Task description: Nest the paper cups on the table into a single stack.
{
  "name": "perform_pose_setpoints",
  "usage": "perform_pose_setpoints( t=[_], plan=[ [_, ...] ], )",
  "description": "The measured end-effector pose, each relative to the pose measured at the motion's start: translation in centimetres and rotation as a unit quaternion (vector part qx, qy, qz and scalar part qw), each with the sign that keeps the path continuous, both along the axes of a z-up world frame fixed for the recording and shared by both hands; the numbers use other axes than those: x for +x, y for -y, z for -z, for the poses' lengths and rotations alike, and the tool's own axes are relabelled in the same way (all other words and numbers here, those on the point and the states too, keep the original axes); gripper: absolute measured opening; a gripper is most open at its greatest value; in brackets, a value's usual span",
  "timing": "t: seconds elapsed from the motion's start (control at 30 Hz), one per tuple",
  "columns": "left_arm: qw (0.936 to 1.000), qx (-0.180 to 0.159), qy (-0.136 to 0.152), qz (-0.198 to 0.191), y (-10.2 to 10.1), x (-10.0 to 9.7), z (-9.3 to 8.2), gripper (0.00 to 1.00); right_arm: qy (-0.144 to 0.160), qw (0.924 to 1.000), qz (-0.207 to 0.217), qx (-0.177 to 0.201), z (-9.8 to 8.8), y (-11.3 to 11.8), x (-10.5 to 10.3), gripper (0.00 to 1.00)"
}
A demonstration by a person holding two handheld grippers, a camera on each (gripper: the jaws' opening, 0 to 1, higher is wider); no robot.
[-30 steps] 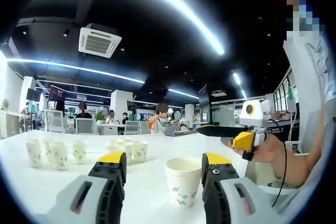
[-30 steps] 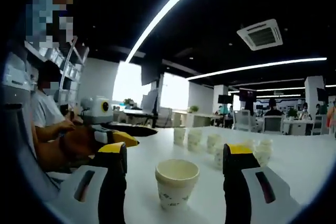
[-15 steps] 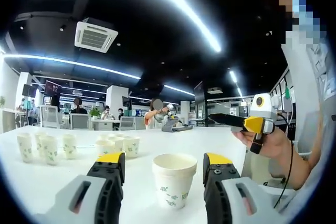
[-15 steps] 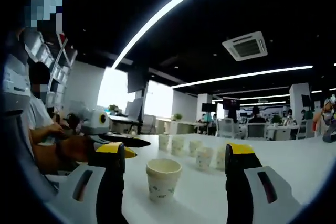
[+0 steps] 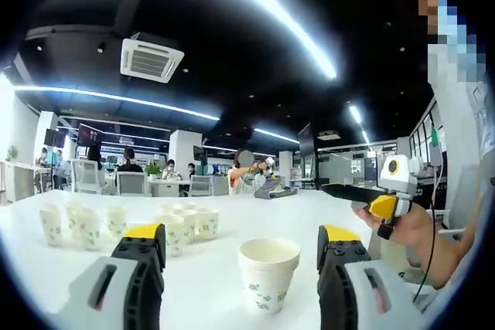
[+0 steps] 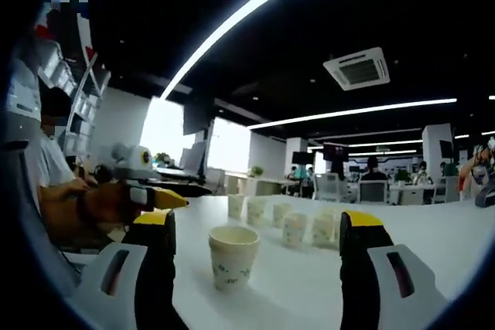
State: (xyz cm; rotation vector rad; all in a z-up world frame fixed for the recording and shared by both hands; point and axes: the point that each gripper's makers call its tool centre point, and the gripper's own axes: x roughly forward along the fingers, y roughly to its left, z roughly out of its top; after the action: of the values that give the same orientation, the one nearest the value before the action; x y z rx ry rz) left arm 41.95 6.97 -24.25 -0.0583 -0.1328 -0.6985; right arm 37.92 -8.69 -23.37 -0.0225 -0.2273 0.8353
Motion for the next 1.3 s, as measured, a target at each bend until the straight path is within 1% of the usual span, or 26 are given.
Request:
perform_pose_setpoints(
  t=[0.03, 0.07, 0.13, 0.2, 0.3, 0.37, 0.43, 0.53, 0.57, 0.6, 0.63, 0.67, 0.73, 0.8, 0.83, 0.93, 0.97, 1.0, 1.03, 1.07, 1.17, 1.23, 1.3],
  plan=[
    [1.0000, 0.000, 0.000, 0.000, -0.2, 0.0, -0.2, 0.87, -0.001, 1.0000, -0.002, 0.004, 0.0, 0.0, 0.0, 0.95],
    [1.0000, 0.004, 0.006, -0.003, -0.4, 0.0, -0.4, 0.87, -0.001, 1.0000, -0.003, 0.005, 0.0, 0.1, 0.0, 0.96],
    [0.9997, 0.020, 0.004, -0.015, -1.3, 0.4, -0.5, 0.87, 0.007, 1.0000, 0.001, 0.004, -0.1, 0.3, 0.0, 0.97],
    [0.9996, 0.023, 0.004, -0.016, -1.8, 0.7, -0.7, 0.87, 0.006, 1.0000, 0.001, 0.007, -0.2, 0.6, -0.1, 0.98],
    [0.9999, 0.009, 0.010, -0.011, -3.1, 1.5, -1.3, 0.87, 0.014, 0.9999, -0.001, 0.009, -0.3, 0.8, -0.2, 0.98],
    [0.9998, 0.006, 0.011, -0.018, -4.1, 2.4, -1.5, 0.87, 0.014, 0.9999, 0.003, -0.003, -0.1, 0.9, -0.1, 0.99],
    [0.9992, 0.009, 0.022, -0.032, -5.3, 3.3, -1.6, 0.86, 0.016, 0.9998, 0.001, -0.007, -0.2, 0.9, -0.4, 0.99],
    [0.9990, -0.003, 0.021, -0.040, -6.7, 4.7, -1.4, 0.86, 0.022, 0.9997, -0.005, -0.002, -0.8, 1.1, -0.9, 0.99],
    [0.9986, -0.019, 0.004, -0.050, -7.5, 5.4, -1.0, 0.87, 0.025, 0.9997, -0.007, 0.000, -1.0, 1.2, -1.2, 0.98],
    [0.9978, -0.032, -0.004, -0.057, -8.3, 6.1, -1.0, 0.87, 0.027, 0.9996, -0.010, 0.002, -1.2, 1.2, -1.4, 0.97],
    [0.9973, -0.039, -0.005, -0.063, -8.7, 6.5, -1.0, 0.87, 0.030, 0.9995, -0.012, 0.003, -1.3, 1.4, -1.5, 0.96],
    [0.9962, -0.045, -0.013, -0.074, -9.6, 7.2, -0.8, 0.88, 0.032, 0.9994, -0.012, 0.005, -1.4, 1.5, -1.5, 0.95],
    [0.9940, -0.046, -0.026, -0.096, -11.1, 8.7, -0.5, 0.90, 0.033, 0.9994, -0.010, 0.006, -1.4, 1.8, -1.5, 0.94],
    [0.9927, -0.052, -0.026, -0.106, -12.5, 10.0, -0.7, 0.90, 0.035, 0.9993, -0.008, 0.006, -1.5, 2.1, -1.5, 0.93],
    [0.9917, -0.058, -0.032, -0.110, -13.2, 10.8, -0.6, 0.91, 0.034, 0.9994, -0.007, 0.007, -1.6, 2.2, -1.5, 0.93],
    [0.9913, -0.053, -0.039, -0.115, -14.2, 12.3, -0.3, 0.92, 0.035, 0.9993, -0.007, 0.008, -1.7, 2.5, -1.7, 0.92],
    [0.9911, -0.046, -0.041, -0.118, -14.3, 12.7, -0.1, 0.91, 0.036, 0.9993, -0.008, 0.009, -1.8, 2.6, -1.7, 0.92],
    [0.9917, -0.030, -0.038, -0.119, -14.5, 13.2, 0.2, 0.91, 0.036, 0.9993, -0.007, 0.008, -1.8, 2.7, -1.7, 0.92],
    [0.9910, -0.011, -0.024, -0.131, -15.1, 13.8, 0.4, 0.91, 0.037, 0.9993, -0.006, 0.009, -1.9, 2.8, -1.7, 0.92],
    [0.9891, -0.002, -0.027, -0.145, -15.7, 14.4, 0.8, 0.89, 0.038, 0.9992, -0.006, 0.010, -1.9, 2.9, -1.8, 0.91],
    [0.9884, -0.007, -0.035, -0.148, -16.3, 15.5, 1.4, 0.88, 0.039, 0.9992, -0.004, 0.010, -2.0, 3.1, -1.8, 0.90],
    [0.9862, 0.005, -0.047, -0.159, -16.8, 16.4, 2.3, 0.88, 0.040, 0.9991, -0.001, 0.011, -2.0, 3.4, -1.7, 0.90],
    [0.9858, 0.011, -0.051, -0.159, -16.9, 16.9, 2.7, 0.88, 0.041, 0.9991, -0.001, 0.014, -2.1, 3.5, -1.7, 0.90]
  ],
)
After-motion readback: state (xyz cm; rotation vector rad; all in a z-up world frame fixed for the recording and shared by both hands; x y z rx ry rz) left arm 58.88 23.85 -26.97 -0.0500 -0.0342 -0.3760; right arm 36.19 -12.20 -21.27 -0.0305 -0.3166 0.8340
